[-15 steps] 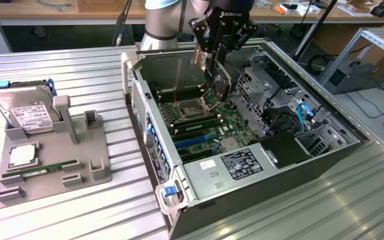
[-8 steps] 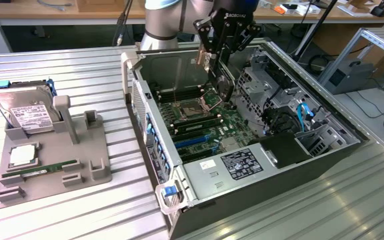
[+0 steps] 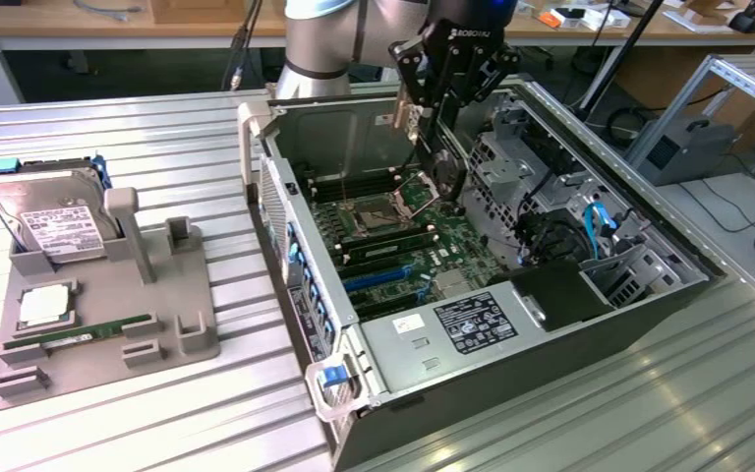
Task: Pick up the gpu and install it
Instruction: 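Pick up the gpu and move the gpu toward the slot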
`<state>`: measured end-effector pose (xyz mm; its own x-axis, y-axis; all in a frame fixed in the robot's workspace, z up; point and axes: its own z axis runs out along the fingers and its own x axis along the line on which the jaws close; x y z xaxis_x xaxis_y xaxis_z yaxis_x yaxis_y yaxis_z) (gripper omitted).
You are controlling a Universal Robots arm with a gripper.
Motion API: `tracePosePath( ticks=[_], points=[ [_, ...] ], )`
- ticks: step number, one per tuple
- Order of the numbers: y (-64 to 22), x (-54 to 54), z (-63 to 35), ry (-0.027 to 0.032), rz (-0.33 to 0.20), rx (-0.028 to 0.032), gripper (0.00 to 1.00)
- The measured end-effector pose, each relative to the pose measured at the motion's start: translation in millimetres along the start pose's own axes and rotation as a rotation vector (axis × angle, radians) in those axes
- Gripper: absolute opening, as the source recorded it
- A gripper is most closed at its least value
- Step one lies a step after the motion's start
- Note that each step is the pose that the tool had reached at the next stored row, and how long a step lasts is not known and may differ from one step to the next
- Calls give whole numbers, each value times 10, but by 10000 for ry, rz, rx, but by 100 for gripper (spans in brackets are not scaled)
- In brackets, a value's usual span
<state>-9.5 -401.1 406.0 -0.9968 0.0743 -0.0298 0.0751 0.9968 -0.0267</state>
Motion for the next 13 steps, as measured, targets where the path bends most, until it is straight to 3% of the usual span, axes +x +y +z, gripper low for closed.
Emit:
tracePosePath(
  ticks=[5,13],
  points=[
    [6,-69,21,-1,-1,25,27],
    [23,-272,86,-8,-7,112,27]
  ],
)
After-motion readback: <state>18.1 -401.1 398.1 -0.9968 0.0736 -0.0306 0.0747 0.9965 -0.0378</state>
